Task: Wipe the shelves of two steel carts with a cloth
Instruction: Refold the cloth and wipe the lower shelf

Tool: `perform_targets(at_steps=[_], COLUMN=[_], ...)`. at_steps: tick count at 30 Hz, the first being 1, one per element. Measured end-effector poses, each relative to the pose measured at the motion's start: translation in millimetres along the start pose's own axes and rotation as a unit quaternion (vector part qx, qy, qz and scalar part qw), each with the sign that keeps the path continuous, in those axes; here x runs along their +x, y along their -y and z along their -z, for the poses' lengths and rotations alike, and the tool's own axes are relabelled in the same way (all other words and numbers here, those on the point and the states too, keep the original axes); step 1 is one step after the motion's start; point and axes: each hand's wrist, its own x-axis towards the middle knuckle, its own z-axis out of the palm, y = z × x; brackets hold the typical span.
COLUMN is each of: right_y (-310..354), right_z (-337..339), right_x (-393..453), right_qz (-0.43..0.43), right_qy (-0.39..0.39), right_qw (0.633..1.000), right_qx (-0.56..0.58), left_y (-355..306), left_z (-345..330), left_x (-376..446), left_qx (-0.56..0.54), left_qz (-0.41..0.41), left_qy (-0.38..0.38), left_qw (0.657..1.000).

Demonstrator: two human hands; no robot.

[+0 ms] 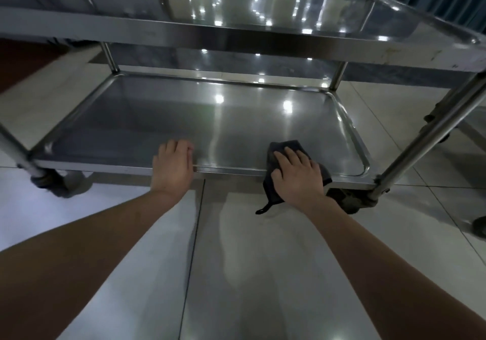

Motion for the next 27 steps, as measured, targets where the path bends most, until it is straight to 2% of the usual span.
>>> perform_targets(at_steps=[8, 15, 27], right_y=[74, 155, 324], right_z=[-14, -28, -64], right_x=[-6, 0, 25], right_qz=[0.059, 0.11, 0.17], right_qy=[-0.007, -0.005, -0.02], right_qw=[0.998, 0.993, 0.985], right_qx=[-0.02, -0.033, -0.016], left_y=[52, 103, 209], left_z=[41, 75, 128], left_x=[-16, -34, -64], left_qx=[-0.018, -0.013, -0.012], left_qz=[0.016, 0.043, 0.173], left_qy=[-0.001, 0.035, 0.084], left_qw=[1.0, 0.998, 0.981])
